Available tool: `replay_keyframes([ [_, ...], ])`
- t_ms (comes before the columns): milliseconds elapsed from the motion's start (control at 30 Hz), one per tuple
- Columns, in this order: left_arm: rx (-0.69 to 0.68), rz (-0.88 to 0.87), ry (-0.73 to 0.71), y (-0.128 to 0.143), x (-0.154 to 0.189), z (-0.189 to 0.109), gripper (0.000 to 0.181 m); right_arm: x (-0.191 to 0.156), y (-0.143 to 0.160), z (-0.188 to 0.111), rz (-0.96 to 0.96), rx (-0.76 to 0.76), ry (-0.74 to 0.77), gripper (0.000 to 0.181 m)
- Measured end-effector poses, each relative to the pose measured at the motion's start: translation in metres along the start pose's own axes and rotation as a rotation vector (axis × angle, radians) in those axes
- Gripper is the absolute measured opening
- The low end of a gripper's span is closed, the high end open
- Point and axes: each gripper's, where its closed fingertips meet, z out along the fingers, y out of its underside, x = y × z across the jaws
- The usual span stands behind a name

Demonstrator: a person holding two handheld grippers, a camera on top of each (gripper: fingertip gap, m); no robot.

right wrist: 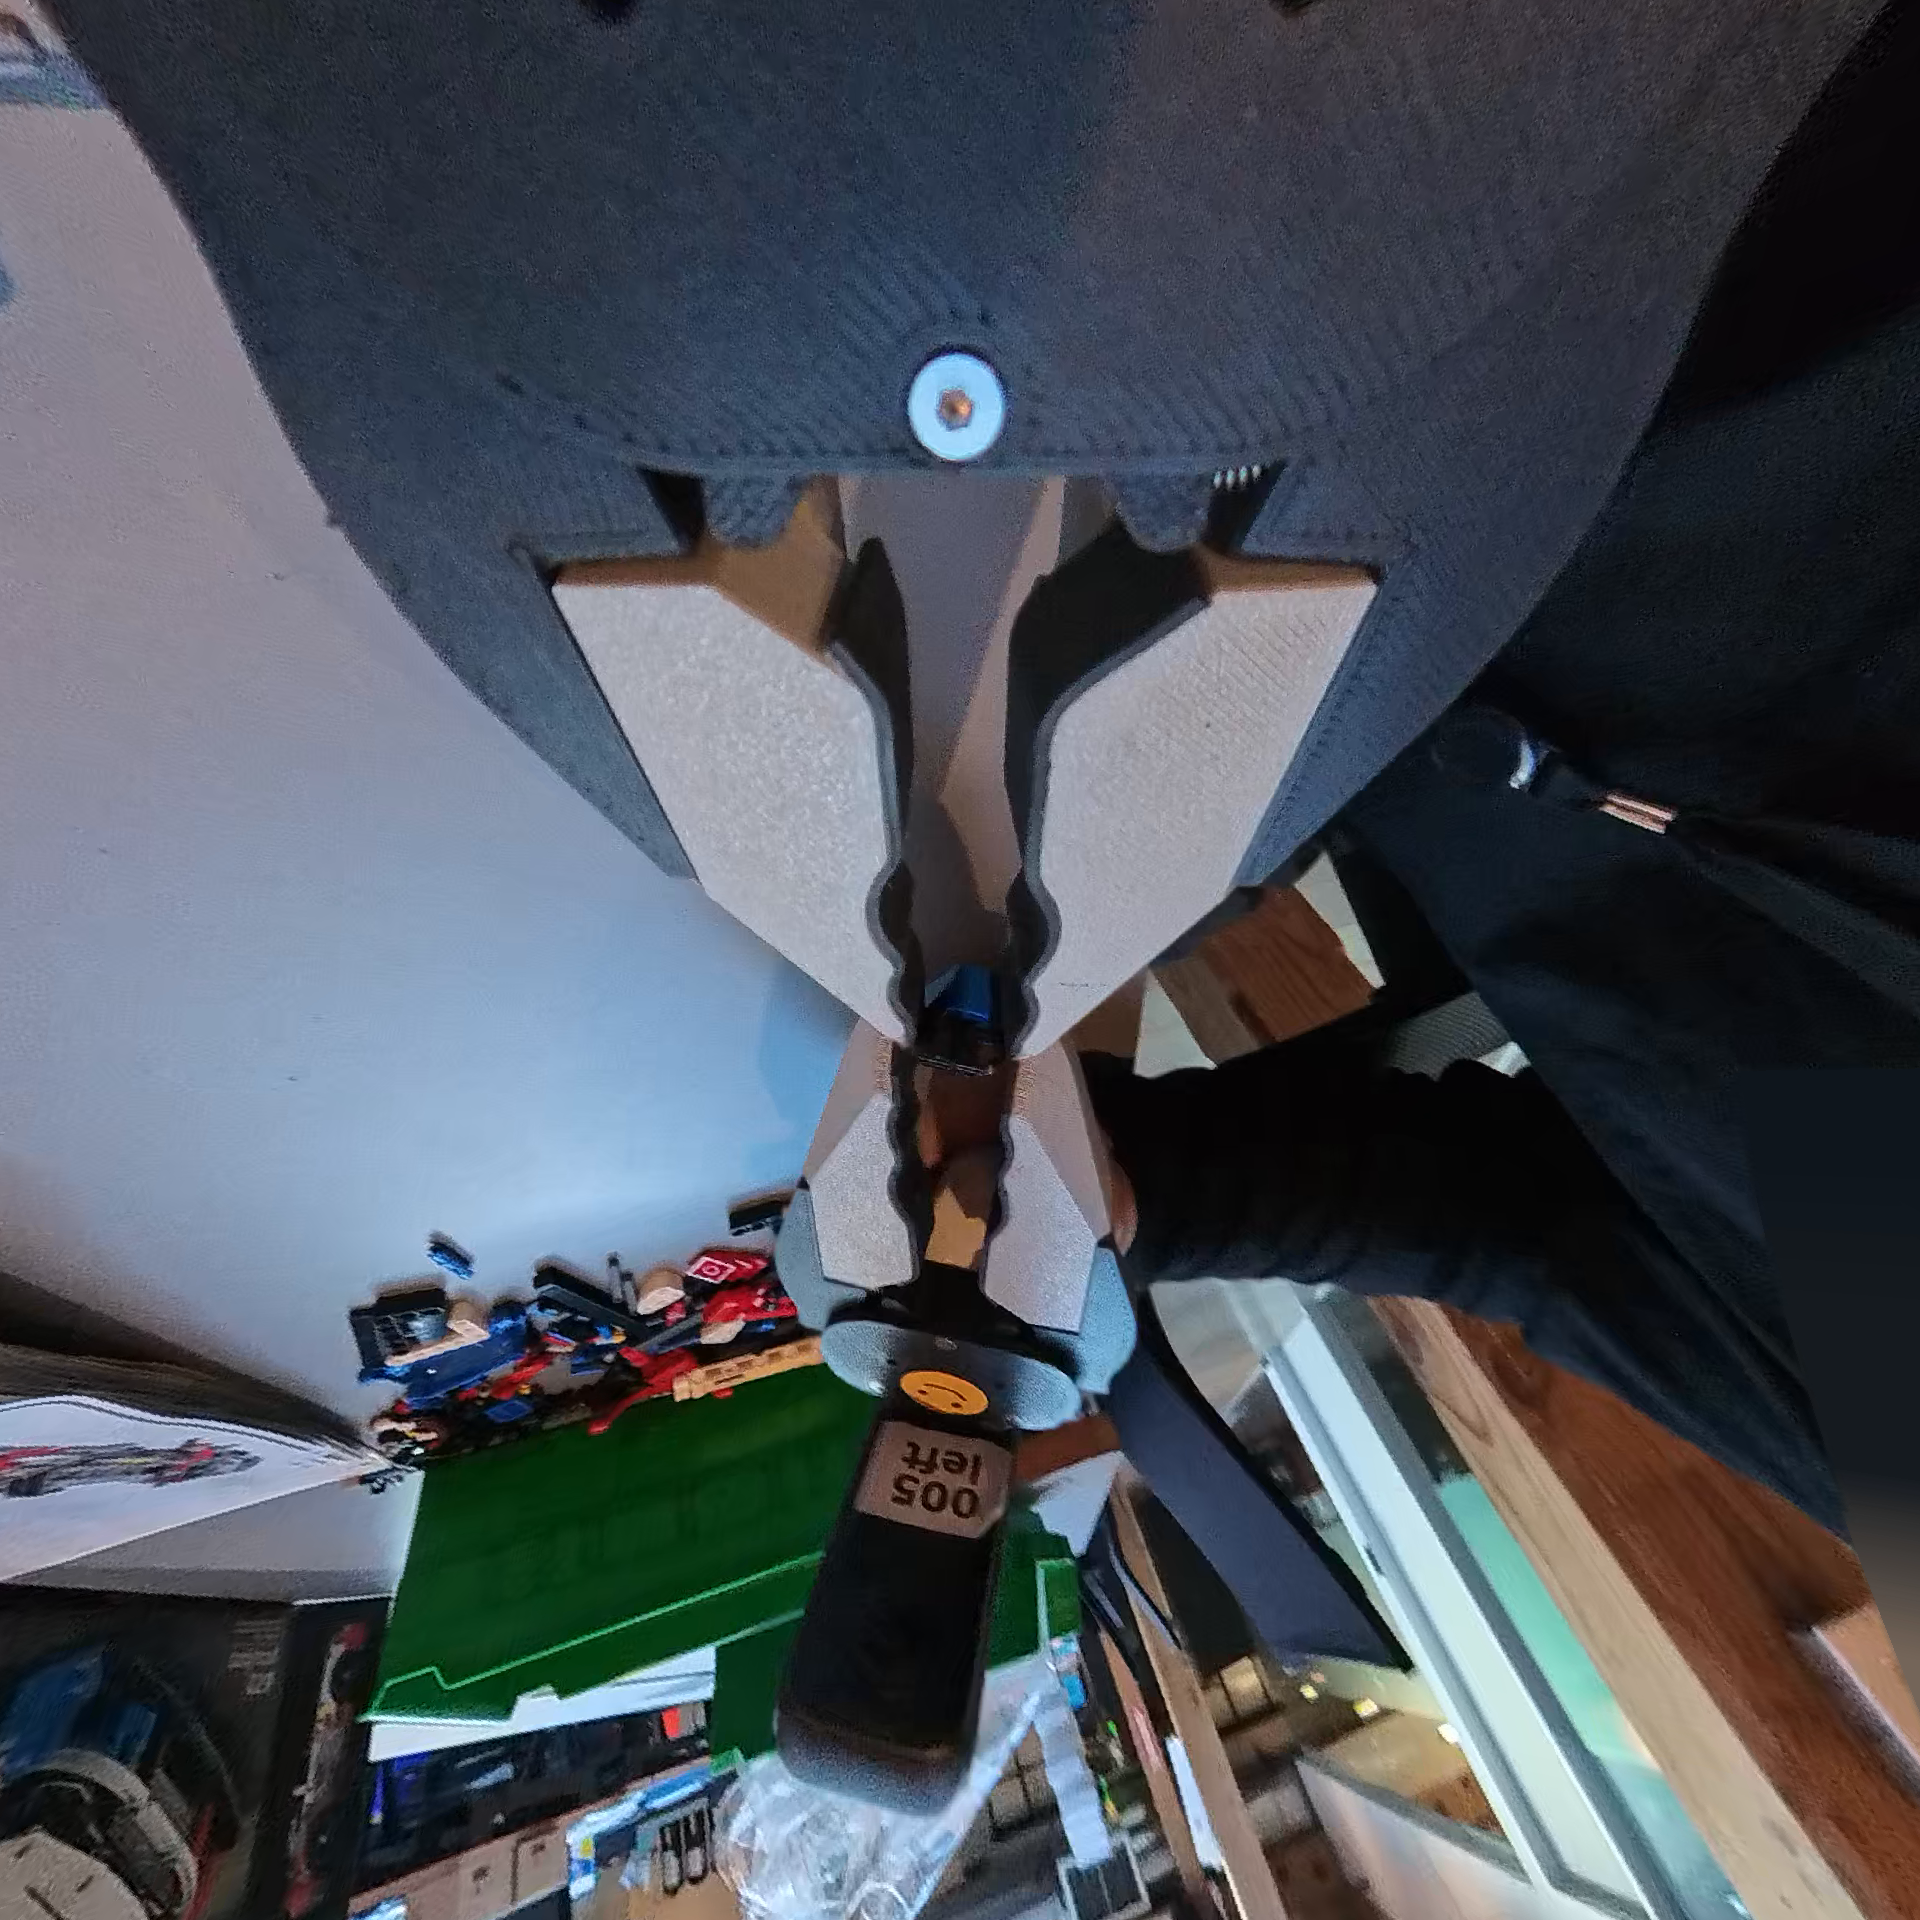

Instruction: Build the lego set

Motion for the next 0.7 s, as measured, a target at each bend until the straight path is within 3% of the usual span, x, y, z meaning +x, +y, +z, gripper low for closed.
replay_keyframes([
  [167,-0.084,0.07,-0.209,0.01,-0.021,0.001,0.008,0.014,0.006,0.005,-0.044,-0.054,0.123,0.013],
  [300,-0.146,0.157,-0.315,0.015,-0.028,0.003,0.007,0.017,0.011,0.004,0.017,-0.101,0.072,0.013],
  [433,-0.07,0.128,-0.395,0.006,-0.037,0.005,0.007,0.028,0.004,0.003,0.224,-0.028,0.027,0.011],
  [700,0.019,0.063,-0.452,-0.007,-0.05,0.003,0.007,0.046,-0.01,0.005,0.279,0.093,0.122,0.011],
])
